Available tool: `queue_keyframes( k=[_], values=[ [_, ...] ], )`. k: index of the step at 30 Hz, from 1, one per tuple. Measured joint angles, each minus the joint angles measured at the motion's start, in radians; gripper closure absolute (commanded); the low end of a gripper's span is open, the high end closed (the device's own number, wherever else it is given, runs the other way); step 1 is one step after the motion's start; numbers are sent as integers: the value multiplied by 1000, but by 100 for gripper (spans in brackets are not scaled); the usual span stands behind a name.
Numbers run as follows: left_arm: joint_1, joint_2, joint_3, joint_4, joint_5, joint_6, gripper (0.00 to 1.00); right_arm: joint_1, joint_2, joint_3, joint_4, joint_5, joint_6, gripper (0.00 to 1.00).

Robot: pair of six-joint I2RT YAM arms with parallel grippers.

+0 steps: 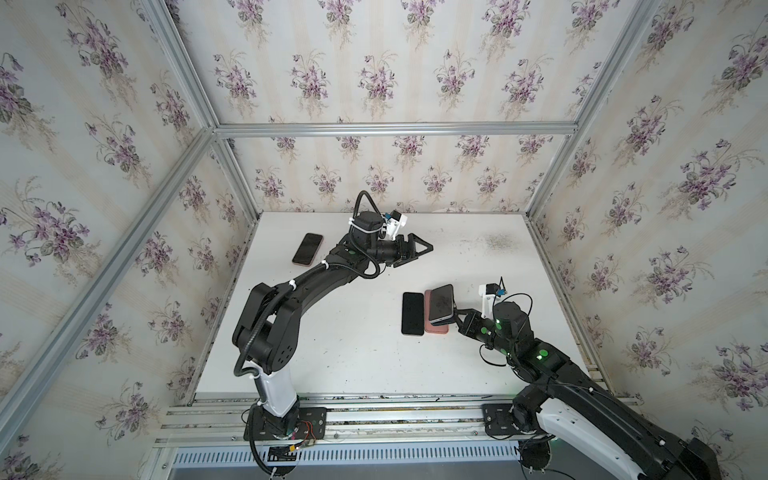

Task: Take the phone out of the phone case

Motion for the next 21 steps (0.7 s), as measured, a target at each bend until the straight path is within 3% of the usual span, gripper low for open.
queue_keyframes(
  k=[6, 10, 14, 21],
  values=[
    [-137, -117, -11, -284, -151, 354, 15, 0, 27, 14, -24, 8, 8, 100],
    [-241, -161, -43, -386, -234, 525, 16, 0, 31, 15, -33, 12, 26, 100],
    [-320, -157, -44, -442, -321, 642, 18, 0, 34, 17, -37, 14, 42, 100],
    [-385, -73, 7, -483, -409, 740, 25, 0, 36, 25, -49, 14, 49, 100]
  ],
)
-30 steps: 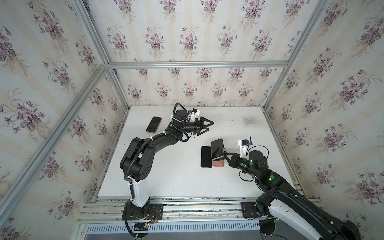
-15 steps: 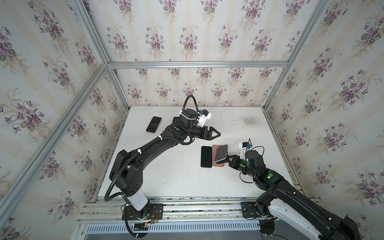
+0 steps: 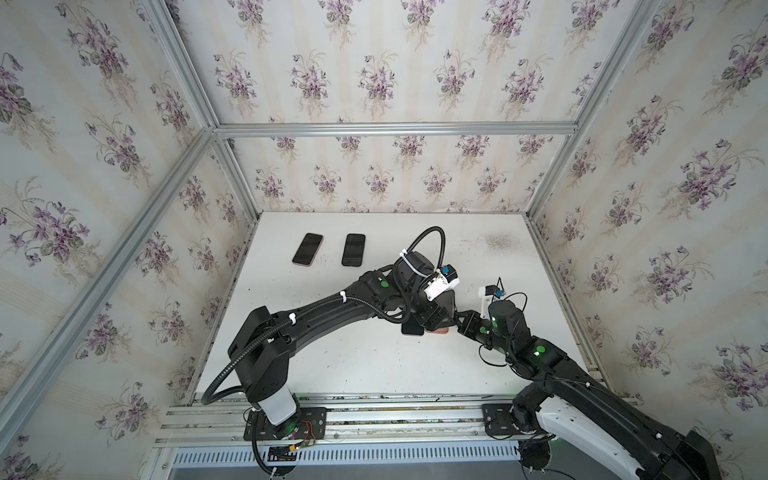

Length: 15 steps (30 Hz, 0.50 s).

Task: Take the phone out of the phone case

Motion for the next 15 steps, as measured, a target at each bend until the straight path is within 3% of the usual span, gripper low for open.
queue_keyframes(
  k=[9, 15],
  values=[
    [-37, 80, 48, -19, -129, 49, 32, 0, -6, 2, -2, -1, 11, 100],
    [-49, 108, 57, -26, -201, 62, 42, 0, -5, 2, -1, -4, 26, 100]
  ],
)
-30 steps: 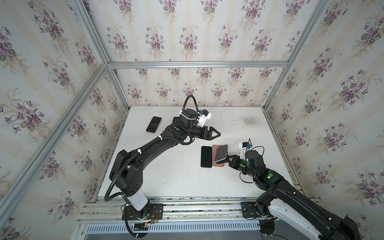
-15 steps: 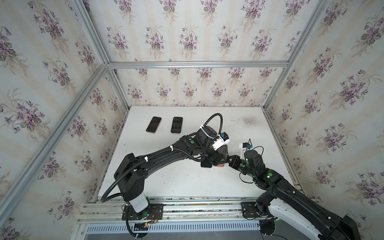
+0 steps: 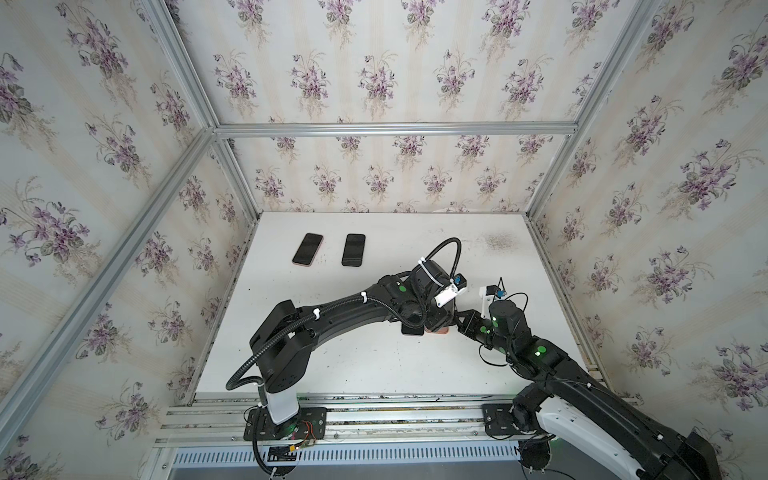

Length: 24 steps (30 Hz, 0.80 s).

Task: Take the phone out of the phone case

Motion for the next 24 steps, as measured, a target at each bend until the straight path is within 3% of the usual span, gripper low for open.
queue_keyframes(
  k=[11, 24],
  values=[
    [-38, 9, 9, -5, -153, 10, 68, 0, 26, 6, 16, -8, 26, 100],
    [-57, 8, 7, 11, -194, -4, 91, 0, 10, 24, -2, -14, 37, 100]
  ],
)
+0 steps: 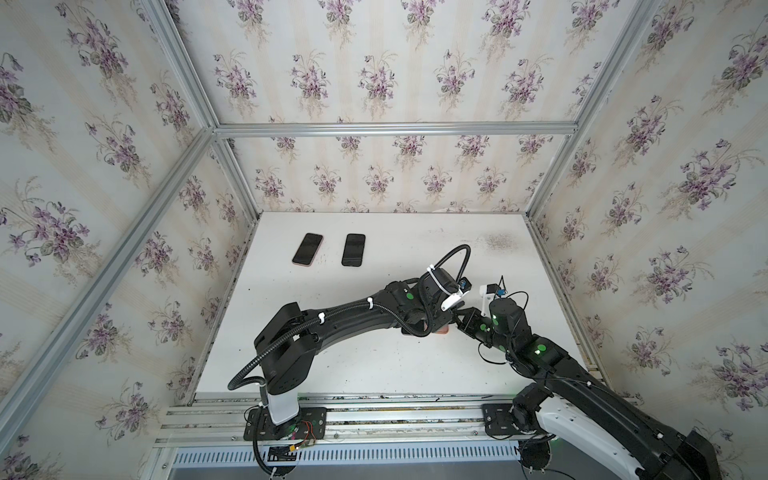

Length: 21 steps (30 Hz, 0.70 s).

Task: Take the phone out of the phone case

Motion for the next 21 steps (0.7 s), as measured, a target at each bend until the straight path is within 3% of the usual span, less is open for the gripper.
queue_keyframes(
  k=[8, 21],
  values=[
    [0, -35, 0, -2, -22, -20, 100, 0, 7, 42, -28, 3, 0, 100],
    [0, -169, -15, -25, -166, -42, 100, -75, 5, 121, -242, 43, 0, 100]
  ],
)
